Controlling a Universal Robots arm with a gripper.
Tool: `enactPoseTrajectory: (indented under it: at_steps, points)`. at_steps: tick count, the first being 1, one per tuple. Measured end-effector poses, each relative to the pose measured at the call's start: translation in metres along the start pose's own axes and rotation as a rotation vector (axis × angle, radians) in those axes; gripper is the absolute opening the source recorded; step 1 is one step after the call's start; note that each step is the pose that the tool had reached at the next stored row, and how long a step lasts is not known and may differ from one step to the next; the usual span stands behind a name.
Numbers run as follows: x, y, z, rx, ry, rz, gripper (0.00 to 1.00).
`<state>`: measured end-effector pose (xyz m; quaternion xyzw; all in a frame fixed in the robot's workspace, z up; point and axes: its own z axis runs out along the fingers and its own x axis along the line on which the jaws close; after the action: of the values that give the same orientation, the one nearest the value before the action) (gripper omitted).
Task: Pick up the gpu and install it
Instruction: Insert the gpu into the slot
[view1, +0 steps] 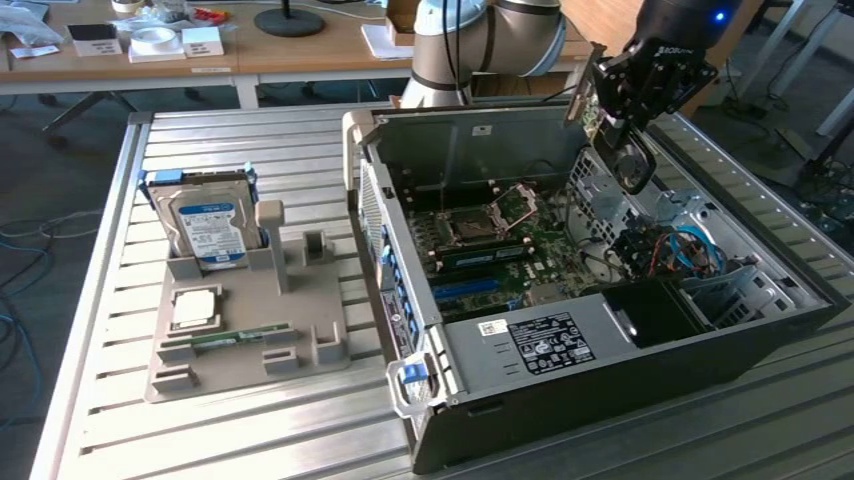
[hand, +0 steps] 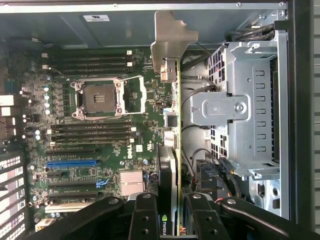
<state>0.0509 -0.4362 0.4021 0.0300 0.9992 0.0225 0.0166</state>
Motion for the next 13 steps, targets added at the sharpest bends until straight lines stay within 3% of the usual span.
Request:
enactPoseTrajectory:
  at_steps: [13]
  points:
    - [0.0011,-0.0001,0.0001,-0.0041,0.0059,-0.127,0.27]
